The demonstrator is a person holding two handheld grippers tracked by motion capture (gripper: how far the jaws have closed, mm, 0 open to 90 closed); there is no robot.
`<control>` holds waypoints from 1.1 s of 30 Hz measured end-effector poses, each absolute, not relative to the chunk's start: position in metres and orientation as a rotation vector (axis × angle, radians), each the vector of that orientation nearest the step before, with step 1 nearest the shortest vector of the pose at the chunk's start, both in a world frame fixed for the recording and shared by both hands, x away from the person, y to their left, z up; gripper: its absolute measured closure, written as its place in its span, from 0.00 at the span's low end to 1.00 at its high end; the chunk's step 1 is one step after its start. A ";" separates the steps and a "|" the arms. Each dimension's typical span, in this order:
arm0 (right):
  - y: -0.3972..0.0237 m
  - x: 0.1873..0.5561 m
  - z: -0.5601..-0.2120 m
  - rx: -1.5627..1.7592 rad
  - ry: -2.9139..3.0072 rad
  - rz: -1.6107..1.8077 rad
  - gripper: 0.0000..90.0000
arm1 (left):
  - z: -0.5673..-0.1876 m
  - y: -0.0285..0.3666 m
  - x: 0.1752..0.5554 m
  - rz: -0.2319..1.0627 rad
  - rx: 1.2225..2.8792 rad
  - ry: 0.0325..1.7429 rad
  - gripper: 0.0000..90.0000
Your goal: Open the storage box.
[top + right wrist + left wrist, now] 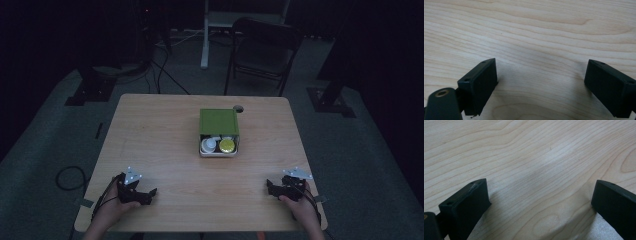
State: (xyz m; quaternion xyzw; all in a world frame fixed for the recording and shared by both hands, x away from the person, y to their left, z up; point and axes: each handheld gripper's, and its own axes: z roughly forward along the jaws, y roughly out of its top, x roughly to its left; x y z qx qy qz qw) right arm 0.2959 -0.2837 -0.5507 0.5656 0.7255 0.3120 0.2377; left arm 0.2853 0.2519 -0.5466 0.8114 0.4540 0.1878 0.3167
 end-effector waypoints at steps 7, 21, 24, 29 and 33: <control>-0.276 0.296 -0.550 1.506 2.008 0.845 0.12 | -0.547 0.252 0.285 0.494 2.134 1.195 0.02; -0.254 0.302 -0.546 1.425 2.038 0.825 0.12 | -0.547 0.252 0.285 0.494 2.136 1.195 0.02; -0.248 0.304 -0.545 1.395 2.055 0.821 0.12 | -0.547 0.252 0.285 0.494 2.136 1.195 0.02; -0.236 0.307 -0.542 1.341 2.071 0.815 0.16 | -0.547 0.252 0.285 0.495 2.137 1.194 0.02; -0.225 0.310 -0.540 1.289 2.088 0.772 0.19 | -0.547 0.252 0.285 0.493 2.134 1.196 0.02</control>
